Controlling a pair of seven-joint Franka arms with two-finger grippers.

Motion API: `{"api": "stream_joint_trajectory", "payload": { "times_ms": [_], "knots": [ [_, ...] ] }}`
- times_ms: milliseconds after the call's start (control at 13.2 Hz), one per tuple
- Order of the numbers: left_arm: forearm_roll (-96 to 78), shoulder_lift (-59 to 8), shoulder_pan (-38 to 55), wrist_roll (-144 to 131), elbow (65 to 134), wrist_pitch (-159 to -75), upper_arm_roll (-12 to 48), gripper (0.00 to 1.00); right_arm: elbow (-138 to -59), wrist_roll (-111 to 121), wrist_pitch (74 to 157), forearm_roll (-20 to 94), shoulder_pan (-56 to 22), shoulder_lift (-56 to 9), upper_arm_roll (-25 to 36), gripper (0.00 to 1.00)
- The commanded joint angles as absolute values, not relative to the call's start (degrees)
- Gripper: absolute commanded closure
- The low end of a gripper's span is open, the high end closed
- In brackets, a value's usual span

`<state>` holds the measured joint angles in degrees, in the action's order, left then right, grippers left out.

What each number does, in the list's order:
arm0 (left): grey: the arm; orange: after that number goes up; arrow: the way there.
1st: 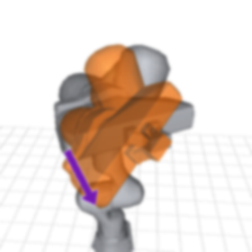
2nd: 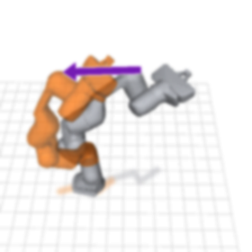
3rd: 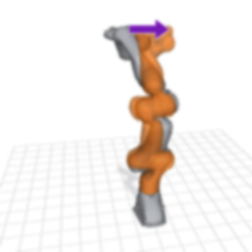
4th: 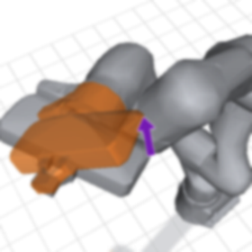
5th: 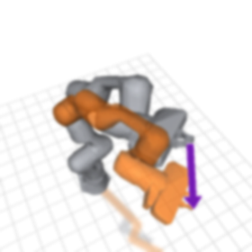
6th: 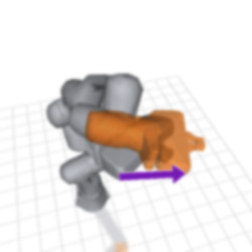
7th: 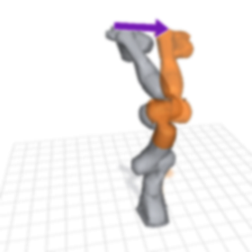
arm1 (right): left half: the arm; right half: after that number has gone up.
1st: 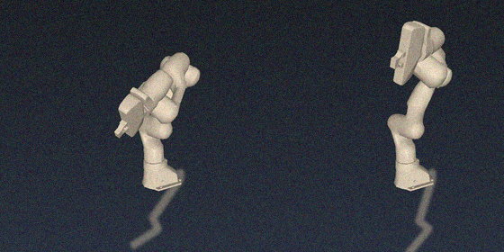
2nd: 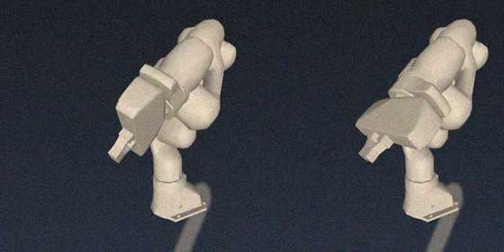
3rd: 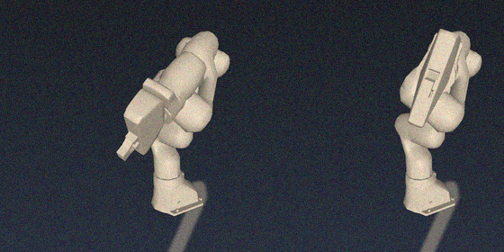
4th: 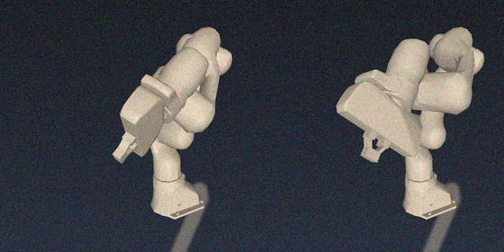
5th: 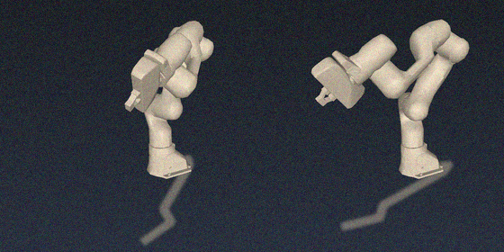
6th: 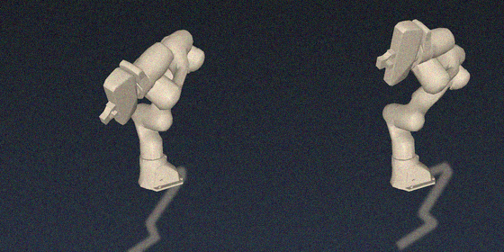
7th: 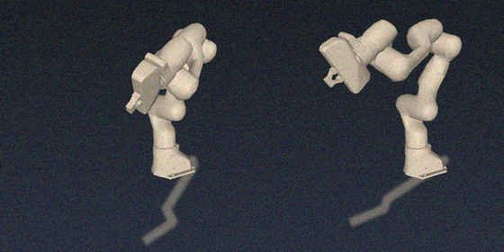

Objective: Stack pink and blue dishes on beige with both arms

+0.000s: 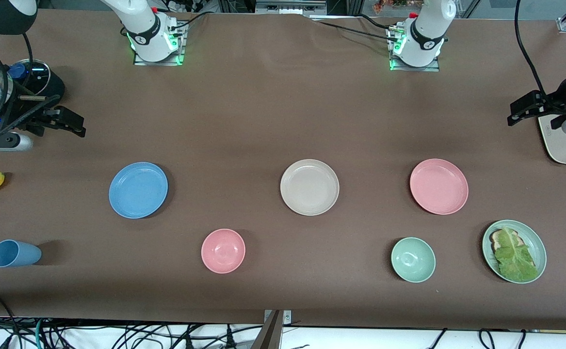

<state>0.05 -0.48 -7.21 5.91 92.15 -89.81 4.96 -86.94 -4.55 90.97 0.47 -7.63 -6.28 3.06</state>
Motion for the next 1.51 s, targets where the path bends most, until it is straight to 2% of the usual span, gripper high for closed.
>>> {"api": "stream_joint_trajectory", "payload": {
  "times_ms": [0, 1438],
  "knots": [
    [-0.79, -0.97, -7.21, 6.24, 90.97, -89.03, 5.01, 0.0, -86.84, -3.16, 91.32, -0.09, -7.29, -6.15, 2.99, 0.0],
    [-1.05, -2.2, -7.21, 6.24, 90.88, -89.12, 5.01, 0.0, -86.84, -3.16, 90.97, 0.44, -7.29, -6.15, 2.99, 0.0]
  ]
}}
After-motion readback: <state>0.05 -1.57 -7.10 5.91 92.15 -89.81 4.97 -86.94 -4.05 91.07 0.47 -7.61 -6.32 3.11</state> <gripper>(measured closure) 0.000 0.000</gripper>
